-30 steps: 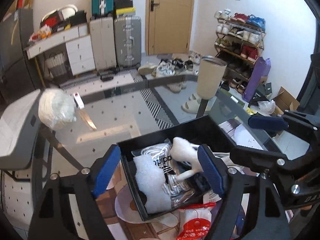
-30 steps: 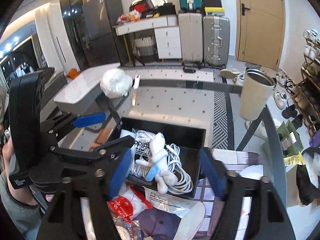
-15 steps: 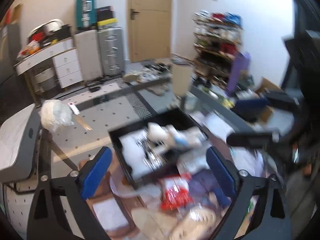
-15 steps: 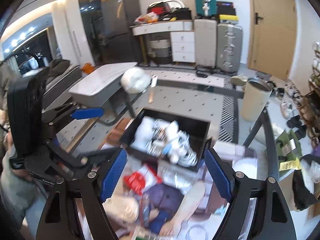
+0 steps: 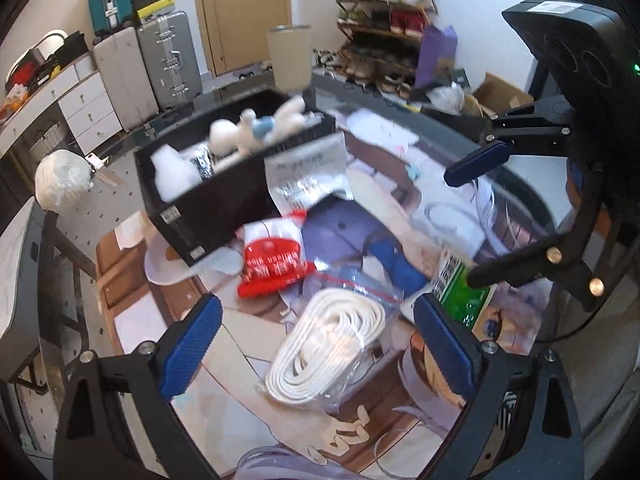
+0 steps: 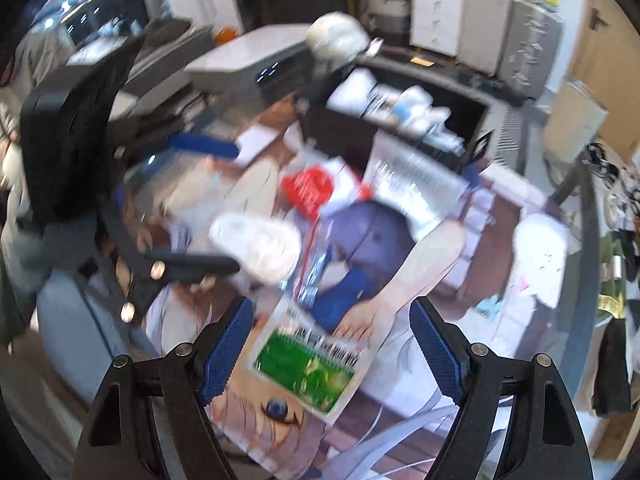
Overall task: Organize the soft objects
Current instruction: 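Grasp the bagged white rope with left gripper while right gripper grasps the green sachet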
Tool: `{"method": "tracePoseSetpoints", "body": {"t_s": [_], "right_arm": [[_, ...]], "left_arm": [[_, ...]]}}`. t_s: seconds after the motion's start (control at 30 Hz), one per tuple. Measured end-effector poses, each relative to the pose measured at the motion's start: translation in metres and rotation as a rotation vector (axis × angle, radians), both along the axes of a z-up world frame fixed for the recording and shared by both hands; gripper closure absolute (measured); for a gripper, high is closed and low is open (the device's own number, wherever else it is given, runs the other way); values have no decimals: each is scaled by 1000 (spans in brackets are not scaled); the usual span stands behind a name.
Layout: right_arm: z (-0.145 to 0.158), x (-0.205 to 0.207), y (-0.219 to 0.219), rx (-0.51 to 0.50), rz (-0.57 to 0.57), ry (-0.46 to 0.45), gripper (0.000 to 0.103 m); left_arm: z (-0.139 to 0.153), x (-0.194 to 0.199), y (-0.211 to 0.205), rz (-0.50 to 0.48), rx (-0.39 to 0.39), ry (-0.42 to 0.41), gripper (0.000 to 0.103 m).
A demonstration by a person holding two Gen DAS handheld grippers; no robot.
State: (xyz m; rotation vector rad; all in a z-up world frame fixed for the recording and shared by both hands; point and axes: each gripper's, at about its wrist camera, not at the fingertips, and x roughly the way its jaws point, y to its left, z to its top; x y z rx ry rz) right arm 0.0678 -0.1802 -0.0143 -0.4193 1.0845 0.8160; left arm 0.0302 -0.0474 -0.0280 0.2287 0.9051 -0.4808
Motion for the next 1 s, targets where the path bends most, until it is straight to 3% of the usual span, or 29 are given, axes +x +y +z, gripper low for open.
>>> {"method": "tracePoseSetpoints", "body": {"t_s": [0.27, 0.47, 0.53, 0.63, 0.83, 1.0], "right_arm": [[-37, -17, 3, -101, 123, 57, 21], [-59, -31, 12, -197, 197, 26, 15], [-61, -33, 15, -196, 215, 22, 14], [-62, -21, 17, -161, 143, 37, 14], [-60, 13, 7, -80, -92, 59, 15], [-55, 17, 10, -90, -68, 22, 15]], "left_arm": [[-30, 4, -4, -14, 51, 88, 6], [-51, 14, -4, 2, 73, 127, 6], [-55, 14, -3, 7, 66, 138, 12], [-59, 13, -1, 16, 80, 135, 32], [-55, 19, 21, 95, 41, 152, 40], [-54, 28, 55, 245, 6, 162, 40]]}}
